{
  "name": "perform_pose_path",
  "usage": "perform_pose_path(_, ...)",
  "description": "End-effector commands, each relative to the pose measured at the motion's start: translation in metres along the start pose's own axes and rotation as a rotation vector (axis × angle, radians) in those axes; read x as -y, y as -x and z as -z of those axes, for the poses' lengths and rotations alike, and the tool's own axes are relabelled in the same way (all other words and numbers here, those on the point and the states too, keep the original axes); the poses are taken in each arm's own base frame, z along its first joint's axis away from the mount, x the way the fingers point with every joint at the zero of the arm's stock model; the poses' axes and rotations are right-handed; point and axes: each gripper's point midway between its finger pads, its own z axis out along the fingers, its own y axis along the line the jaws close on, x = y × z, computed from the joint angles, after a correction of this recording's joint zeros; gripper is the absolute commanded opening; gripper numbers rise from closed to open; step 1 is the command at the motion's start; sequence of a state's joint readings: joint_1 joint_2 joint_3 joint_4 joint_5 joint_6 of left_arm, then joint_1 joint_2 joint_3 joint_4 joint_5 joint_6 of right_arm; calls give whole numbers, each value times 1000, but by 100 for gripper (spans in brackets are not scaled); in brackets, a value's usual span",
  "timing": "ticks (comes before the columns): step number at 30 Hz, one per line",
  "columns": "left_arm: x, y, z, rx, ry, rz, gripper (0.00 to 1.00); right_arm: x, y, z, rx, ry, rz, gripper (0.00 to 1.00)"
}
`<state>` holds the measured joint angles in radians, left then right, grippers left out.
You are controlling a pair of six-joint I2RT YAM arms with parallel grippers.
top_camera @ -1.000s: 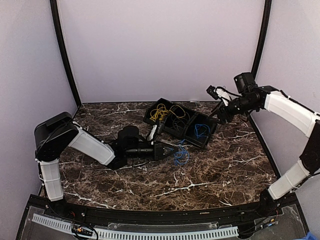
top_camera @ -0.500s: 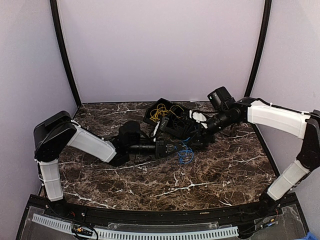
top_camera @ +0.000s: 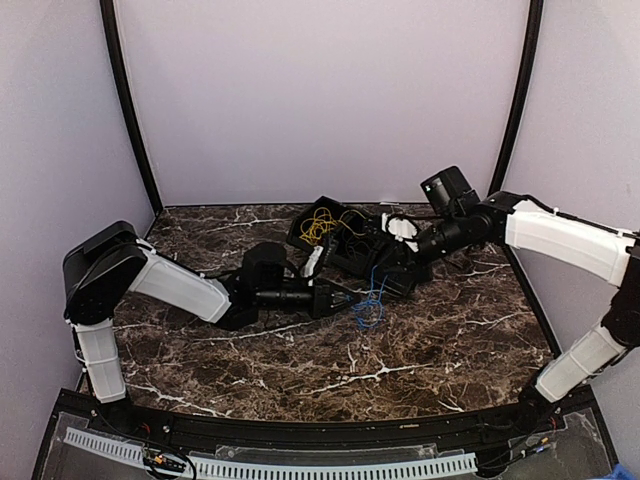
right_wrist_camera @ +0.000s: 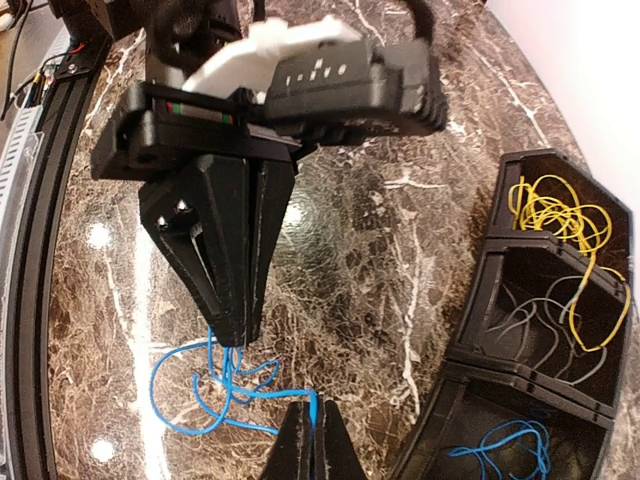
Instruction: Untangle the cables
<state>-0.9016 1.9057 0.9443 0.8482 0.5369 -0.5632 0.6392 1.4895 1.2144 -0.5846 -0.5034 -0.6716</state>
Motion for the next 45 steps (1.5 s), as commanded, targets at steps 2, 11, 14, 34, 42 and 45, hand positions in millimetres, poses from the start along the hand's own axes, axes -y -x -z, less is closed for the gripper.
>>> perform_pose_path(2,-14,-4,4,-10,94,-49,5,20,38,64,101,-164,25,0)
perform_pose_path(11,-28,-23,0,-31,107,-31,11,28,69,111,207,-202,-8,0)
perform_pose_path(14,-21,-21,-1,-20,68,-47,16,23,73,112,230,-170,-24,0)
perform_pose_path(34,32,53,83,348,375,-533,99,15,74,95,251,-86,-90,0)
perform_pose_path(42,80,74,28,272,267,-718,81,17,77,86,233,-58,-104,0)
perform_pose_path(45,69,75,3,124,343,-734,67,19,80,87,227,-67,-98,0)
